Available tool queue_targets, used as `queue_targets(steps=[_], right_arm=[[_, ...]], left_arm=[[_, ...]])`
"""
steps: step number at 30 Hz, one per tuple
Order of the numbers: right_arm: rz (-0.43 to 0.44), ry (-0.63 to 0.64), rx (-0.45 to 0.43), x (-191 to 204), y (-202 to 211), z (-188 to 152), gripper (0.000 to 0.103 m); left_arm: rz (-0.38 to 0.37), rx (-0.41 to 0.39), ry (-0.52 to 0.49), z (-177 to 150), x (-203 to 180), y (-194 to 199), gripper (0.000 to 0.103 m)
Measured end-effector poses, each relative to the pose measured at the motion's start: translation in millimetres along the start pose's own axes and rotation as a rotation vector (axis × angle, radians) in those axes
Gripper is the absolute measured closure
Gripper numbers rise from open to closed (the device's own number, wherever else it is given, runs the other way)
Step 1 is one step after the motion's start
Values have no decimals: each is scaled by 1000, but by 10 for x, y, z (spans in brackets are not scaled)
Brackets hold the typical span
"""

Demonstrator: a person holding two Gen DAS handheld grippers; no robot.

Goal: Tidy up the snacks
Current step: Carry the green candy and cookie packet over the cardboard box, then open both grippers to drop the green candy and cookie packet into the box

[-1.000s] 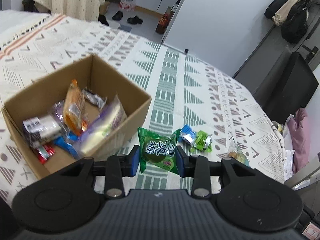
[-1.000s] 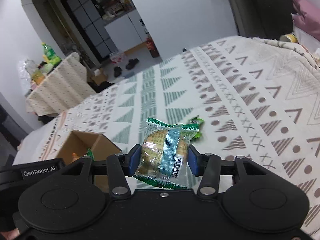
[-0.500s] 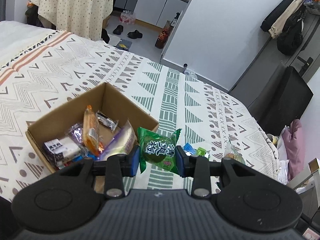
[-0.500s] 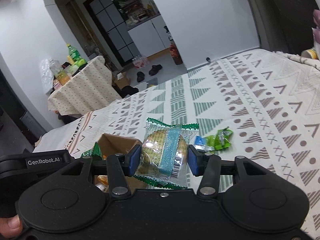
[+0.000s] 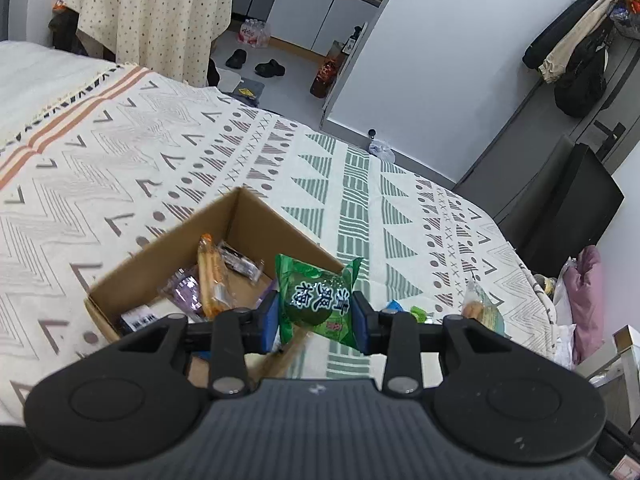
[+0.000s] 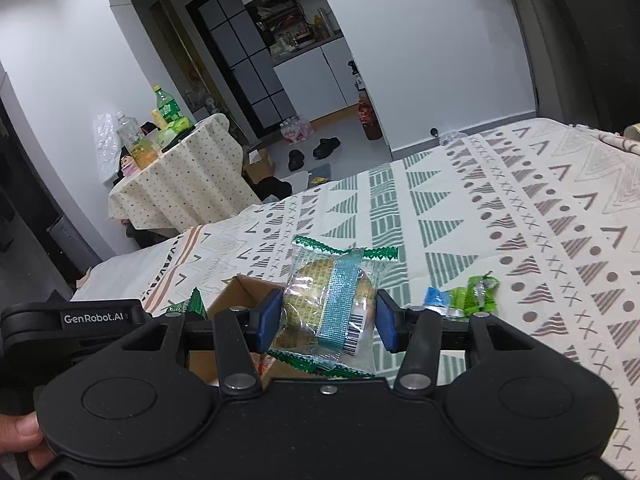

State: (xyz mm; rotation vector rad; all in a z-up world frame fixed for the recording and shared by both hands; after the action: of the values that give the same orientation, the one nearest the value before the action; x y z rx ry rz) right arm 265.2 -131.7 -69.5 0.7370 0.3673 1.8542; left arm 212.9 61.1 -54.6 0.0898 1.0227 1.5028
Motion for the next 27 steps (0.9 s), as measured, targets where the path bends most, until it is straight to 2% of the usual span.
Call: queue_targets(steps=[11,21,24,27], right_arm=[[4,51,32,371,-233,-95,55],[20,84,70,604,-374,-183,55],[38,79,93,643,-396,-230,55],[57,84,114,713,-399,-284,55]], left_arm=[[24,45,56,175,582,-120,67],[-9,144,125,-23,888,-163,64],[-19,171,154,-52,963,-183,58],[-9,156,175,-18,1043,-142,43]])
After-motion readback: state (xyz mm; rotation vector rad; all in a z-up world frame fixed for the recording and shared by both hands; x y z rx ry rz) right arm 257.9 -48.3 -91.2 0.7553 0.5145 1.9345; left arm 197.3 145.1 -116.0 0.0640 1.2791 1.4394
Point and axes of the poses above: each gripper's, at about its wrist camera, not at the fingertips, and y roughly against the way its jaws point, x to its left, z to its top, the point moved 4 cm from there along -y, roughly the way its jaws point, and after that the axes turned 11 degrees about -z, right-handed, at the moved point
